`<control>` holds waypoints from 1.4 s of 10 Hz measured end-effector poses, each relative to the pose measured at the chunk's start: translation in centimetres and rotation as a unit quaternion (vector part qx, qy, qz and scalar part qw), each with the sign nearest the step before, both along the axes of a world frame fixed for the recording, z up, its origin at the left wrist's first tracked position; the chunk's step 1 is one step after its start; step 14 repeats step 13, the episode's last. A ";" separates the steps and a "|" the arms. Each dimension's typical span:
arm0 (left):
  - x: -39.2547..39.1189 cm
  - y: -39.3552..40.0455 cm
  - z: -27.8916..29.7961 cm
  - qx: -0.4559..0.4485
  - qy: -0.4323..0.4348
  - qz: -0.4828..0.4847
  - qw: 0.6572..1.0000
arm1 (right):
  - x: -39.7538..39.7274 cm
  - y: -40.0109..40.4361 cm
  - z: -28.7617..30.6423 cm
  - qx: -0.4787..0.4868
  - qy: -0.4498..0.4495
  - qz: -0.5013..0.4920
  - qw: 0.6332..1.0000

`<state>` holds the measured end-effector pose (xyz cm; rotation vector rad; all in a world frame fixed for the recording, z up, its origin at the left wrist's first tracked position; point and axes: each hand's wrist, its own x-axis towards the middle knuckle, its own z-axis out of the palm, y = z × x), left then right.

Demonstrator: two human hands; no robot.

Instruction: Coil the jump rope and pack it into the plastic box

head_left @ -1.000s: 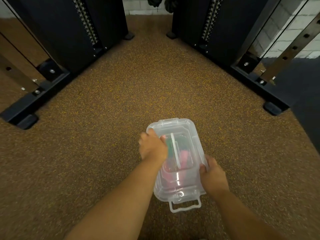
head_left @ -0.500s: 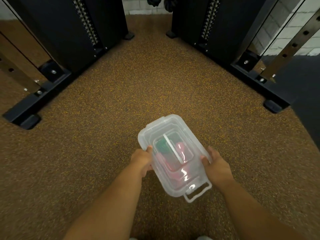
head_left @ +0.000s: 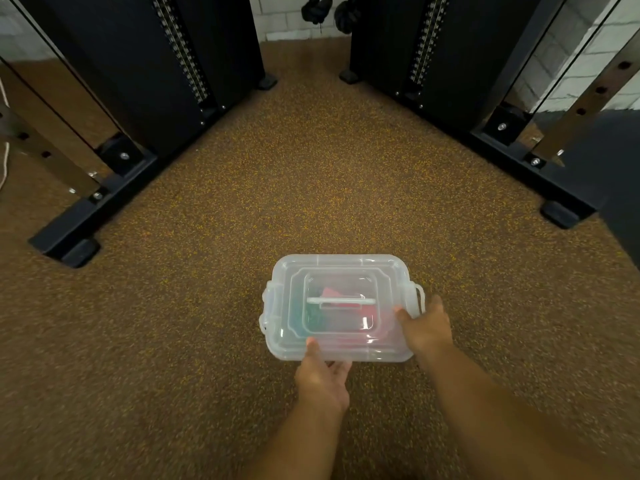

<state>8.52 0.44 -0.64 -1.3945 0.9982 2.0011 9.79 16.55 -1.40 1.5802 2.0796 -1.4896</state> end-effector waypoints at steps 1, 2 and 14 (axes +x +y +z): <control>-0.8 -1.4 -1.0 -0.017 0.003 -0.036 0.999 | -0.3 1.1 -0.3 -0.079 -0.017 -0.076 0.994; -2.9 -4.0 -2.1 -0.094 0.020 -0.065 0.993 | -0.4 1.3 0.2 -0.009 -0.042 -0.006 0.999; -9.5 -6.5 0.5 -0.543 0.300 -0.501 0.603 | -5.1 0.7 3.3 0.248 -0.073 0.372 0.891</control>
